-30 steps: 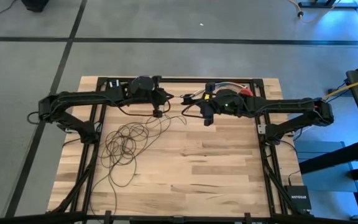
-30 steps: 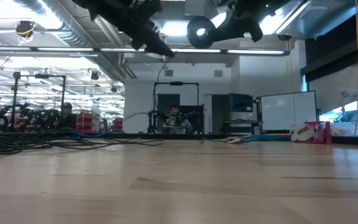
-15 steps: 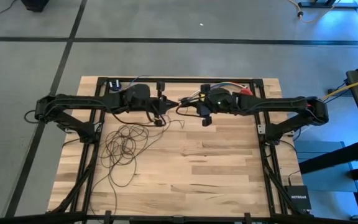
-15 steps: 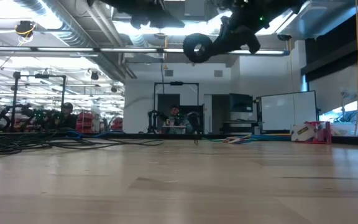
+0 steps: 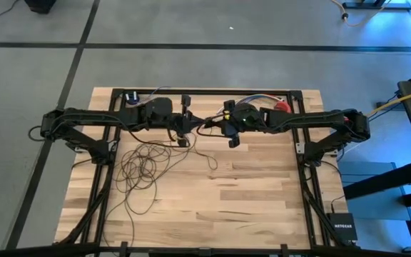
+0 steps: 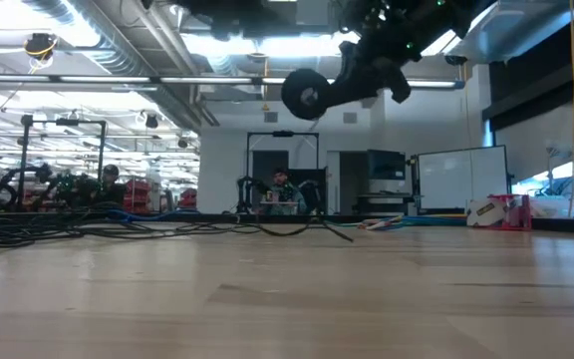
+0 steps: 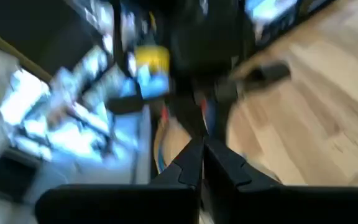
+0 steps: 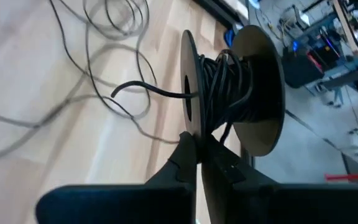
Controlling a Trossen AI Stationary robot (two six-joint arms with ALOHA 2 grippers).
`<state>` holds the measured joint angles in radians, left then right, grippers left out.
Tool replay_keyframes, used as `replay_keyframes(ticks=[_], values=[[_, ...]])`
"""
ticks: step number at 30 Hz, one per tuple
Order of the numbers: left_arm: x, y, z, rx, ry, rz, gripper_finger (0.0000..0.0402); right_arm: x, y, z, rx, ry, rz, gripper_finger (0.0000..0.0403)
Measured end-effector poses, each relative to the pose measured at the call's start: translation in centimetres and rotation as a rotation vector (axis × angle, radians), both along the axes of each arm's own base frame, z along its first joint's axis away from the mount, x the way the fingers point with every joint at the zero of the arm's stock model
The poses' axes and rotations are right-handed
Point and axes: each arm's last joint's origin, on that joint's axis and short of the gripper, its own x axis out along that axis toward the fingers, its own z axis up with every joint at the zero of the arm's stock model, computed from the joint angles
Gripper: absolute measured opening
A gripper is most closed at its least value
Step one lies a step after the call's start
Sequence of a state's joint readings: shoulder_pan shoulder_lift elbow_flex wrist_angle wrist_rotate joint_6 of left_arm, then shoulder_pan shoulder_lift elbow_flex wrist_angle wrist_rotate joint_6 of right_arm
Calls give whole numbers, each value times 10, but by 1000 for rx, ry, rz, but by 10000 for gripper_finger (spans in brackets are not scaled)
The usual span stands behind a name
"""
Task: Coiling cords
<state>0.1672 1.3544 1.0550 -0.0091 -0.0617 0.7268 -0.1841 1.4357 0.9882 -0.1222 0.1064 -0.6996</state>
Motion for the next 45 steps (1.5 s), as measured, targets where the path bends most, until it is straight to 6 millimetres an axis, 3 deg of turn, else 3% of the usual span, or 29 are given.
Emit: replay_keyframes(ticks=[5, 9, 15, 19, 23, 27, 30, 40, 45], values=[[-10, 12, -18, -150, 160, 165, 18, -1, -1, -1, -23, 12, -12, 10], [-16, 21, -36, -305, 223, 277, 63, 0, -1, 0, -23, 9, -12, 10], [-18, 28, -91, -467, 239, 397, 135, 0, -1, 0, -35, 9, -32, 10], [-8, 31, -126, -563, 144, 437, 151, -1, -2, 0, -44, 11, -47, 10], [7, 35, -161, -618, 155, 473, 153, -1, -2, 0, -45, 11, -49, 10], [25, 40, -182, -646, 156, 492, 153, -1, -2, 0, -44, 12, -49, 10], [32, 43, -190, -650, 168, 499, 153, -1, -2, -1, -44, 15, -50, 10], [34, 40, -187, -635, 178, 461, 150, -1, -2, -1, -42, 18, -50, 10], [33, 40, -188, -605, 195, 447, 95, -1, -2, -1, -38, 18, -52, 10]])
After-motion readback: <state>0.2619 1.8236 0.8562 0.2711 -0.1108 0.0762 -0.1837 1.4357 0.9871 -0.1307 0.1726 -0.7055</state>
